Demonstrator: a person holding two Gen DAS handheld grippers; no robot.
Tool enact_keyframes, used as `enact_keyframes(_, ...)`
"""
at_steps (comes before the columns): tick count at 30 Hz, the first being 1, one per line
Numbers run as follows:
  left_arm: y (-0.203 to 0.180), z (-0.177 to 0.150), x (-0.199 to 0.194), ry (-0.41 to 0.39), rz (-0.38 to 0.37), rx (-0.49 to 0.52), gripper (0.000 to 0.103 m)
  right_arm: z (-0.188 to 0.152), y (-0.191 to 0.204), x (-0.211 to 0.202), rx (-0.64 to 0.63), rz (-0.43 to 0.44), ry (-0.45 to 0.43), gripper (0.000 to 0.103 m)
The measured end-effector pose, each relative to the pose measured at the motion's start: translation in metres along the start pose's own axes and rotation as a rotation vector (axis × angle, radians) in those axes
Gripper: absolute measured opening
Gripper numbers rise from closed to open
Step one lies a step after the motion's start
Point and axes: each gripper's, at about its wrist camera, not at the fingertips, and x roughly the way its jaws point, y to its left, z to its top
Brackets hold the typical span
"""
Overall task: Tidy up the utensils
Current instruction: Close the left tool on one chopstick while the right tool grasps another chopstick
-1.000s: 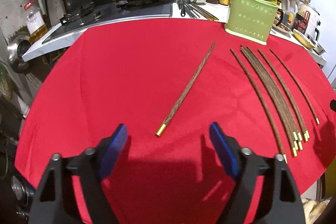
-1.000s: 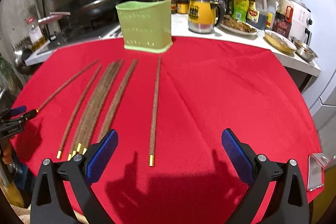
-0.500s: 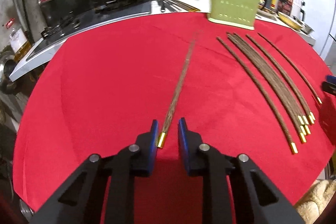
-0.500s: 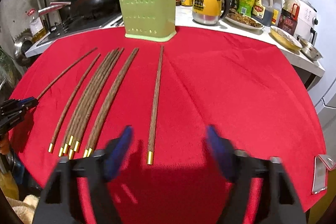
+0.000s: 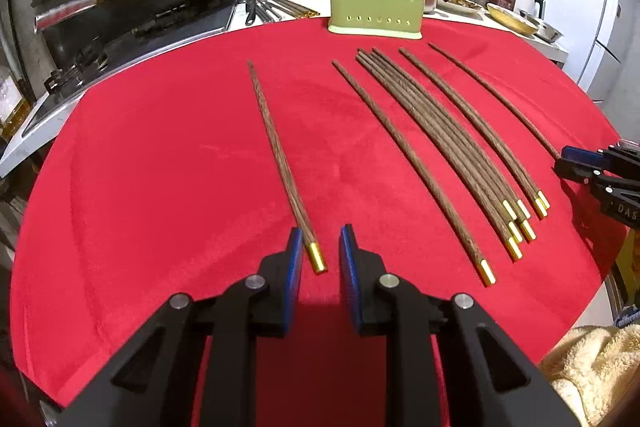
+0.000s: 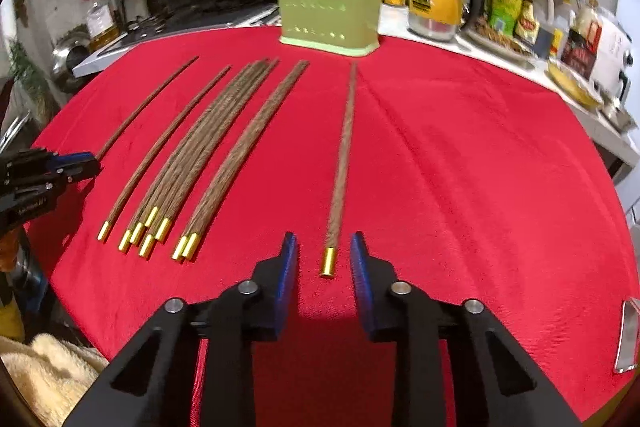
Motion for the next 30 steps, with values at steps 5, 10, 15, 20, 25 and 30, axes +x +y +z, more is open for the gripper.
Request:
enact_keyframes(5, 0.000, -0.003, -0.002, -0.007, -0.012, -0.072, 0.020, -0.003, -0.003, -0.001, 0.028, 0.008, -0.023, 0.027)
enact_keyframes(10, 0.002, -0.002, -0.002, -0.006, -0.010, -0.152, 0.020, -0.003, -0.001, 0.001, 0.041, -0.009, -0.055, 0.028)
enact_keyframes(15, -0.008, -0.001, -0.002, 0.002, 0.072, -0.155, 0.017, -0.003, -0.003, 0.003, 0.055, -0.031, -0.080, 0.027)
enact_keyframes(20, -0.004, -0.003, -0.004, 0.032, 0.134, -0.214, 0.007, -0.006, -0.001, 0.003, 0.042, -0.043, -0.105, 0.020)
enact_keyframes(25, 0.000, -0.006, -0.005, 0.010, 0.115, -0.203, 0.007, -0.008, -0.009, 0.002, 0.088, -0.025, -0.118, 0.007)
enact_keyframes(30, 0.003, -0.004, -0.025, -0.087, 0.124, -0.179, 0.007, -0.009, -0.017, -0.010, 0.132, -0.004, -0.123, 0.007)
